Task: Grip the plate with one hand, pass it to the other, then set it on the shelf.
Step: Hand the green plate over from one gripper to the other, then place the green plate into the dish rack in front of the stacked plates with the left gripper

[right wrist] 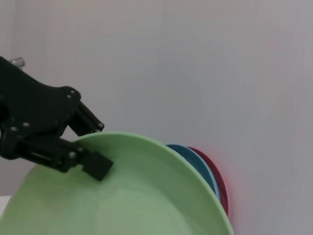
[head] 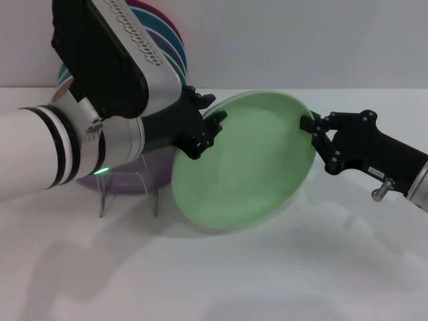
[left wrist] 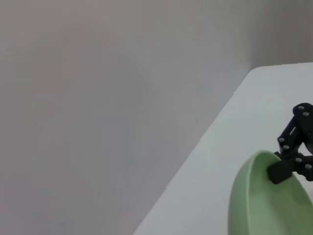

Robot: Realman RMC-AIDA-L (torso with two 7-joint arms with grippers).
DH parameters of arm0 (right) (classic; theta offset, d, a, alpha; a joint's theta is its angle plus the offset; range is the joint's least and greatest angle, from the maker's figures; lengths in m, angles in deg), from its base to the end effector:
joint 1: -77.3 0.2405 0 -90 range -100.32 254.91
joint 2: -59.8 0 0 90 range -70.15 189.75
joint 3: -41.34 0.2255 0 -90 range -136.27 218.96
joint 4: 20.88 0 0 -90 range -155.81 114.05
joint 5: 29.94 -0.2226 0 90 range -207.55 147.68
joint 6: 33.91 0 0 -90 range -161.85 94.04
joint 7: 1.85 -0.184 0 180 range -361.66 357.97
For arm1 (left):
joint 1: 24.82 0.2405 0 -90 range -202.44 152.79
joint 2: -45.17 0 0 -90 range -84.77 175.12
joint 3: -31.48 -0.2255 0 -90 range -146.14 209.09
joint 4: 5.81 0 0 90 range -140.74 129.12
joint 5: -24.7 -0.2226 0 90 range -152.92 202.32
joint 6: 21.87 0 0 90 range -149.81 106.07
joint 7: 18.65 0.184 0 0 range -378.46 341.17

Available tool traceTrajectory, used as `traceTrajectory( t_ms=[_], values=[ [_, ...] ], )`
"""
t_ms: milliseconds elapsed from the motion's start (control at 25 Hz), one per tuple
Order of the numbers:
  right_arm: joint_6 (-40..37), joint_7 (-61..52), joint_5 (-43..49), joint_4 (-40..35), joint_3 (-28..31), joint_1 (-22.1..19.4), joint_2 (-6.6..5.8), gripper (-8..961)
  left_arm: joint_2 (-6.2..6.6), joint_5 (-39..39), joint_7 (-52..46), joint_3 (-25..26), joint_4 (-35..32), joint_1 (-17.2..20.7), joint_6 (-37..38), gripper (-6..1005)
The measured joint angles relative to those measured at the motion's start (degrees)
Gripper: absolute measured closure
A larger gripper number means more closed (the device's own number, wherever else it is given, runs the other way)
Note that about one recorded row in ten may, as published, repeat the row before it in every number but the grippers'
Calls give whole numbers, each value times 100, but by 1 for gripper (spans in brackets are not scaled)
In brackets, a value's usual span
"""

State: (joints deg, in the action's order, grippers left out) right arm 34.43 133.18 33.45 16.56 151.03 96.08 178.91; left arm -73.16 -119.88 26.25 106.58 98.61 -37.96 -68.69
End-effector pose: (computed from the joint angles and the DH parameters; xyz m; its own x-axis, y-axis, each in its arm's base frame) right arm 0.2208 0.3656 -0.0146 0.7922 0.1052 -0.6012 -0.3507 -0.7278 -0.5894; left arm -0.0560 0.3545 -0.0243 0.9936 -0.0119 0.1124 0.0667 -0.7408 -0.6684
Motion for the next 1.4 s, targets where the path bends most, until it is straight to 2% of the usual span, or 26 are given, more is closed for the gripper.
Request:
traceTrajectory(
  t_ms=[160,200,560,800,960,1000,1040,1120,1160,1200,1240,1360,1400],
  values=[
    [3,-2,2,6,-1,-25,-2,930,6,-47,45,-64,-3,-15,64,686],
    [8,-2,4,10,-4,-32,-3,930,12,-76,69,-102,-31,-41,72,889],
    [523,46,-126,-16,6,-221,29,921,17,-47,187,-210,56,40,335,927],
    [1048,252,-900,-311,37,-512,41,907,21,16,353,-243,100,60,467,927],
    [1383,268,-1337,-577,189,-673,50,765,28,18,395,-295,207,167,680,928],
    [1710,342,-1791,-928,392,-807,65,729,35,23,664,-464,325,448,1221,928],
    [1710,342,-1791,-928,392,-807,65,669,35,23,664,-464,325,448,1221,928],
    [2052,532,-2361,-1415,614,-899,72,550,39,24,1034,-681,384,760,1934,928],
    [2140,608,-2609,-1591,696,-938,73,490,39,22,1252,-850,393,933,2456,928],
    [2196,661,-2933,-1746,805,-1023,73,450,51,-28,1696,-1243,341,1201,3517,928],
    [2196,661,-2933,-1746,805,-1023,73,410,51,-28,1696,-1243,341,1201,3517,928],
    [2181,682,-3084,-1768,857,-1093,73,289,95,-334,2292,-1973,-65,1401,5359,928],
    [2159,694,-3100,-1783,863,-1089,73,287,155,-643,2264,-2336,-489,1366,6546,928]
  ],
)
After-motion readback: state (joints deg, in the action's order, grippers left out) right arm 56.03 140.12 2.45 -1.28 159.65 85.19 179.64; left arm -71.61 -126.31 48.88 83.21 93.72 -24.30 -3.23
